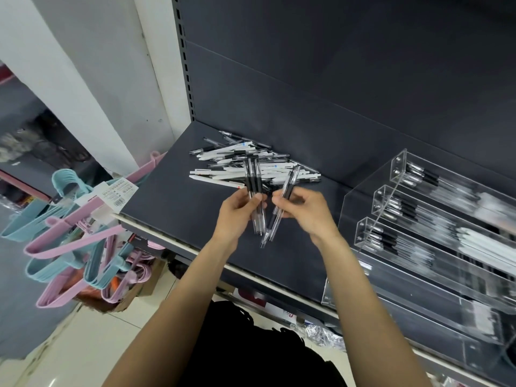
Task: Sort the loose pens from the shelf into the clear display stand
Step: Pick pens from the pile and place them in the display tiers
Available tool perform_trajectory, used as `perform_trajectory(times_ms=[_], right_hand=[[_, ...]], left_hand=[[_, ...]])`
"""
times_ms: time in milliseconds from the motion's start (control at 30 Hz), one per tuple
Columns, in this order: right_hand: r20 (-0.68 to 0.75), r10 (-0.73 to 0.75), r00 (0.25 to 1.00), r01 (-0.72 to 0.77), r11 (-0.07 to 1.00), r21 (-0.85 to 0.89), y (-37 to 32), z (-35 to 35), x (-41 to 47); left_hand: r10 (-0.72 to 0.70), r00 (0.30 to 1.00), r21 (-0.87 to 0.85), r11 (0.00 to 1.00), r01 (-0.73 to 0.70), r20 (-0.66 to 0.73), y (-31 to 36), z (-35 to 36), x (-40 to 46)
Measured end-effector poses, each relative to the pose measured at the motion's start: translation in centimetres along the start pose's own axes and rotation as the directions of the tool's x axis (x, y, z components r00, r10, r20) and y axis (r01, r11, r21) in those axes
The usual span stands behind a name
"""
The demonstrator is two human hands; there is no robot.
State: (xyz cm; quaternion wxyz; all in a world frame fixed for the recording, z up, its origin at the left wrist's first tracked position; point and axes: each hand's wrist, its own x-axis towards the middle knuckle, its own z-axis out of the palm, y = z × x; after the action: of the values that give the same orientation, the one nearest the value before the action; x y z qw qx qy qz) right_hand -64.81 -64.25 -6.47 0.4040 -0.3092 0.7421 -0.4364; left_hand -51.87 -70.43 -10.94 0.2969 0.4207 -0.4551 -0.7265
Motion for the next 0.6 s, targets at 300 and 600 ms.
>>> perform_trajectory(times_ms=[300, 600], right_hand=[[0.065, 0.041, 0.997, -0.050, 0.990, 0.135, -0.6, -0.6, 0.0], [0.088, 0.032, 0.996, -0.039, 0.996, 0.078, -1.0, 0.0, -0.3]], left_hand=[[-0.018, 0.986, -0.021, 1.000, 0.021, 0.168, 0.4, 1.3, -2.3], [0.001, 0.978, -0.020, 1.000, 0.003, 0.209, 0.6, 0.5, -3.3]])
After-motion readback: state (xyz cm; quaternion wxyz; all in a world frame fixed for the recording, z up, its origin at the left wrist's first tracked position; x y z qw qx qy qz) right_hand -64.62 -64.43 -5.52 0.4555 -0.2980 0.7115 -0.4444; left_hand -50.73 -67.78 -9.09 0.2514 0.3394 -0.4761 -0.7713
